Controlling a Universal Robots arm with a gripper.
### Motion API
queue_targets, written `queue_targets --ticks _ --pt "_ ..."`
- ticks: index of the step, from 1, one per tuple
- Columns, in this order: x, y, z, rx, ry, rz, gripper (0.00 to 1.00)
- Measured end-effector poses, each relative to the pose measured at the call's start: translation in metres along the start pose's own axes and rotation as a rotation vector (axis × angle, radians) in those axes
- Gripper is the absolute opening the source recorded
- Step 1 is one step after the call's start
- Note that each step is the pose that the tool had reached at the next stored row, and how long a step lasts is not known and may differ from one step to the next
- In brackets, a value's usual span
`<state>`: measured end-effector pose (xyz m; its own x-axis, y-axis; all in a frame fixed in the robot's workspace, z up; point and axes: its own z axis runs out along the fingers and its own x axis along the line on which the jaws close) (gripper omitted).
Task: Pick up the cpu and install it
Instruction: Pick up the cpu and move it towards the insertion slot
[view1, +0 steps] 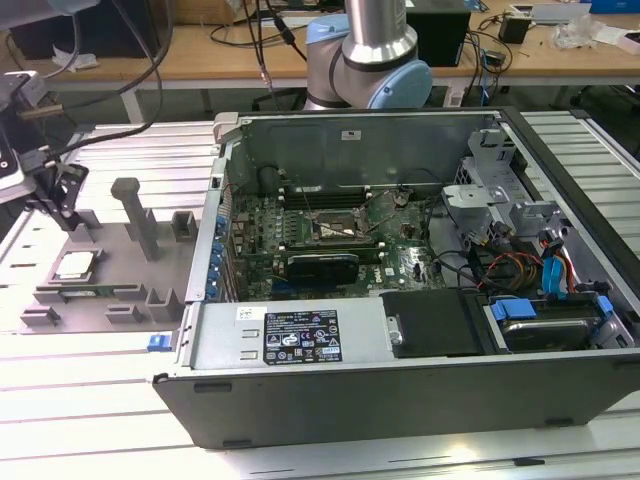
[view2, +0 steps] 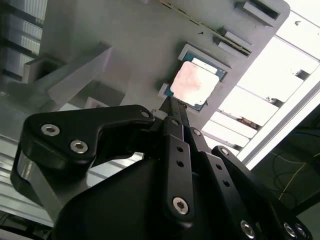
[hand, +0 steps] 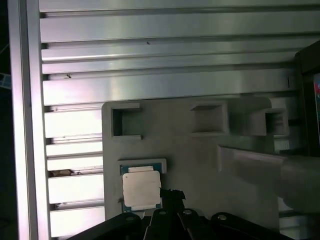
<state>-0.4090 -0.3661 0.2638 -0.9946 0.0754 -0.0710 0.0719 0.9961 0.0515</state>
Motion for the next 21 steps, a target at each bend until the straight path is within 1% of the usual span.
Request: queue_targets --ticks 6,8,11,12,15,16,18,19,20,21 --pt "0.0031 -0.0007 0.0129 -0.0001 0.0002 0.000 0.11" --pt "0.0050 -0.0012 0.0171 0.0003 0.0038 0.000 0.11" --pt "0.0056 -0.0013 0.0208 0.0013 0.0136 0.001 0.11" --pt "0.0056 -0.0013 0.0211 0.0018 0.0157 0.001 0.11" --pt "0.0056 -0.0014 0.0212 0.0033 0.0168 0.001 0.11" --pt "0.0055 -0.0015 0.0219 0.0067 0.0187 0.000 0.11" --pt "0.0056 -0.0015 0.0231 0.0119 0.0257 0.000 0.11" --pt "0.0059 -0.0015 0.0247 0.0148 0.0366 0.001 0.11" --pt "0.0060 -0.0017 0.0263 0.0159 0.0451 0.001 0.11" --pt "0.0063 -0.0021 0.0284 0.0163 0.0504 0.002 0.11"
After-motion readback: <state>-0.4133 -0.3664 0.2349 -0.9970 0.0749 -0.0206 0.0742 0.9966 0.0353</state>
